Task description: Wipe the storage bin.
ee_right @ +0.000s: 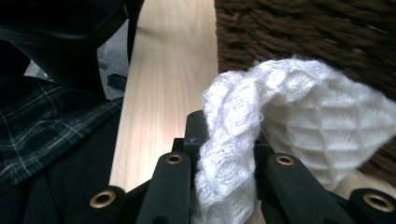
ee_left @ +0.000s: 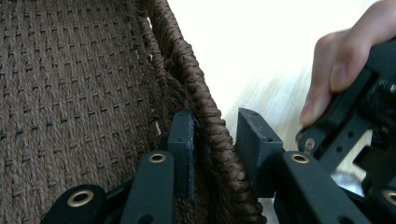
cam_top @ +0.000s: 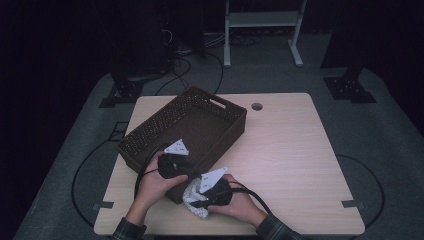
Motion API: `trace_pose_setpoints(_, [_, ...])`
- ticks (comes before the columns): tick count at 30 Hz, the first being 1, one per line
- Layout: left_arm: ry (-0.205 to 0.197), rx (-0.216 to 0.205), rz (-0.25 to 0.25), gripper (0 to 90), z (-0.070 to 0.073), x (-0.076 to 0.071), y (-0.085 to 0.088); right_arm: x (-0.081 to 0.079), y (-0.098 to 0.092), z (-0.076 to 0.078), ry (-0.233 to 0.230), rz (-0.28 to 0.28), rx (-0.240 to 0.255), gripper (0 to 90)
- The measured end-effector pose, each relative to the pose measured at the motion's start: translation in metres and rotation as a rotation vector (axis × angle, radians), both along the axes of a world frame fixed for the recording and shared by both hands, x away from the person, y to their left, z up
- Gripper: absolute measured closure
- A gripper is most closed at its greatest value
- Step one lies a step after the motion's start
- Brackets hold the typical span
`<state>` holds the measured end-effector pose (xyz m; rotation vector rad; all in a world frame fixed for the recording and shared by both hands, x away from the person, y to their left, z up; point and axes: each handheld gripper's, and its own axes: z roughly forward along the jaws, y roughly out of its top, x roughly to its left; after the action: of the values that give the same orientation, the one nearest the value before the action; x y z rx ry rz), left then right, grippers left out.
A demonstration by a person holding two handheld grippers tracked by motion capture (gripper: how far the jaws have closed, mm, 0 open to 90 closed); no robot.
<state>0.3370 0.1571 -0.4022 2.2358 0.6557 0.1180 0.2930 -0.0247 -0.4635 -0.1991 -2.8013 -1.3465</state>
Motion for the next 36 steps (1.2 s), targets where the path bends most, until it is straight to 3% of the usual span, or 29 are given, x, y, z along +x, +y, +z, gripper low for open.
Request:
trace_pose_setpoints(13, [0.000,0.001,-0.001,67.4,0.000,0.000,0.000,0.003,-0.053,0.011,-0.029,-0.112,-0.004,76.6])
trace_pose_setpoints(36, [-0.001,0.006,-0.003,67.3,0.000,0.000,0.000,0.021,-0.158,0.015,-0.085,-0.439,-0.038,76.5])
